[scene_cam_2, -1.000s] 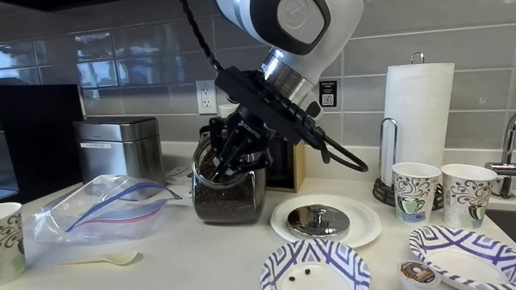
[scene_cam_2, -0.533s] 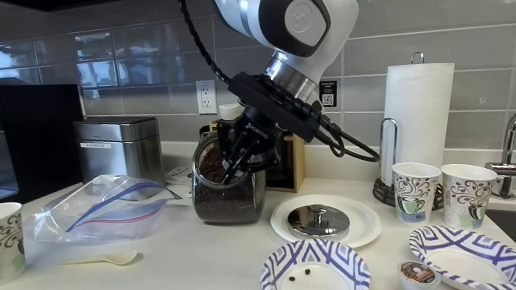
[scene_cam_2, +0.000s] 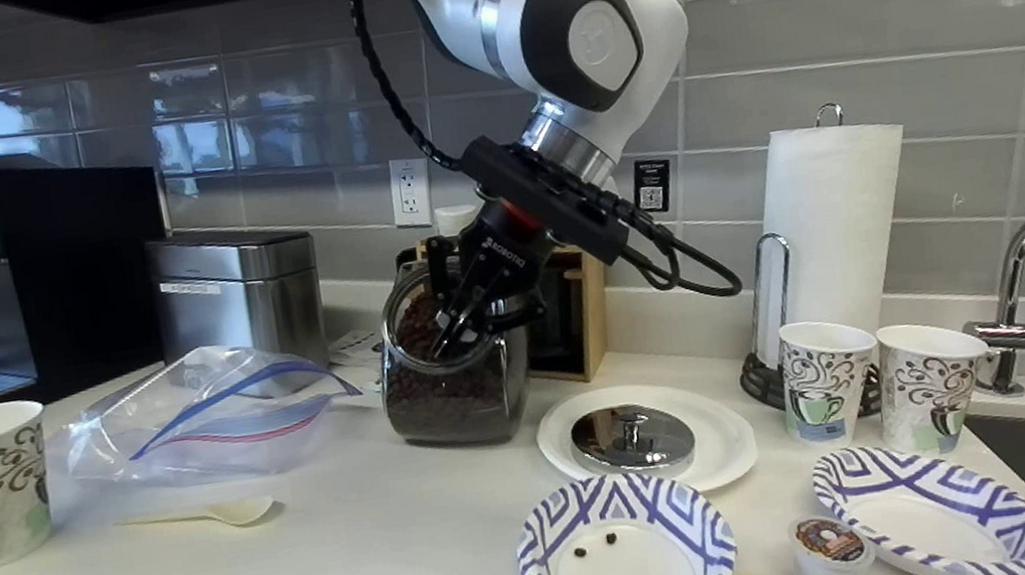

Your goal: Scoop up the contents in the jug and put them in the bowl

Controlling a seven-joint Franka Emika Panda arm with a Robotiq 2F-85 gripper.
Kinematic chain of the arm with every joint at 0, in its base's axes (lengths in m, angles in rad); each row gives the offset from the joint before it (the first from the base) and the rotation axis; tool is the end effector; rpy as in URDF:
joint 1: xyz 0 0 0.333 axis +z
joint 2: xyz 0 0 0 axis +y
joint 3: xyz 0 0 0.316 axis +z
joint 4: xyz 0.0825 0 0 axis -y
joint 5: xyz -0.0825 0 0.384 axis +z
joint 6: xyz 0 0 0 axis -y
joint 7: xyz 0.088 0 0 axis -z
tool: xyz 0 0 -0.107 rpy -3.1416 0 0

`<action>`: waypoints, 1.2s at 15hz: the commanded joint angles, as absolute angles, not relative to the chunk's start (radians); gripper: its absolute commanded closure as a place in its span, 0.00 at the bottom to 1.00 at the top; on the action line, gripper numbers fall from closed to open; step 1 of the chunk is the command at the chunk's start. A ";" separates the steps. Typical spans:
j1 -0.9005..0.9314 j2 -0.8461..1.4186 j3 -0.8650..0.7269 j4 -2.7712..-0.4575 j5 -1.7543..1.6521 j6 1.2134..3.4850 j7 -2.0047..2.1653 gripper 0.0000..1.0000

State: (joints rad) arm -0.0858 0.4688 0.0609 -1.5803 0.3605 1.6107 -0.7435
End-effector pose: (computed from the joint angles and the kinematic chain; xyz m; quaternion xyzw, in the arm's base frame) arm 0.6334 0.0162 0.3473 -0.9128 -0.2936 0.1278 0.2536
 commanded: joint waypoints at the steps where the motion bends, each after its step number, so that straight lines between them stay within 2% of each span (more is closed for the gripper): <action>1: -0.059 0.524 0.066 -1.501 0.281 1.566 -0.676 0.99; 18: -0.059 0.607 0.122 -1.389 0.278 1.488 -0.635 0.99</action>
State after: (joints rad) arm -0.0409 0.5665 0.1020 -1.4409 0.2473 1.5376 -0.6414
